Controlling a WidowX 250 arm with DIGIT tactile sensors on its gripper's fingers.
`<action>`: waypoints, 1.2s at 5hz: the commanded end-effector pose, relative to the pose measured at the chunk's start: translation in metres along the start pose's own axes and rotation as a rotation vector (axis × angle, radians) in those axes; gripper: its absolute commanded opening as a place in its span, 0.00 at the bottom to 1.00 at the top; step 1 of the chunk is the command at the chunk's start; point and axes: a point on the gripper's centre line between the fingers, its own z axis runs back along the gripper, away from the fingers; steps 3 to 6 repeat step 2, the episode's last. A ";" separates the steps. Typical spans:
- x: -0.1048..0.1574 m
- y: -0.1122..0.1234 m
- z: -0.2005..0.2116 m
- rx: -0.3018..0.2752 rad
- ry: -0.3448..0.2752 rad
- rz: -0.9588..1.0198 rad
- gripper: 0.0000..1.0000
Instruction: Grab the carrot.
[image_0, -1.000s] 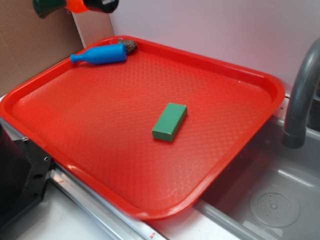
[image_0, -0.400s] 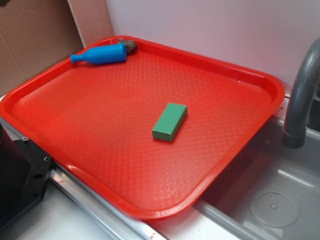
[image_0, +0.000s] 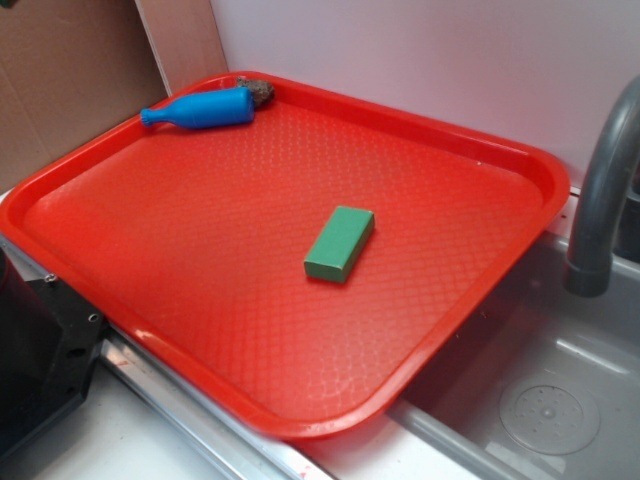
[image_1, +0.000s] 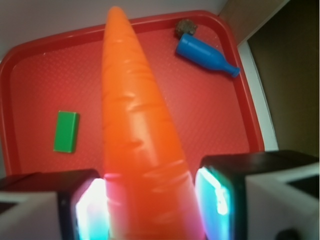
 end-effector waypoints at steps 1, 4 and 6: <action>-0.005 0.010 0.004 0.003 -0.052 0.007 0.00; -0.004 0.011 -0.002 -0.007 -0.041 0.012 0.00; -0.004 0.011 -0.002 -0.007 -0.041 0.012 0.00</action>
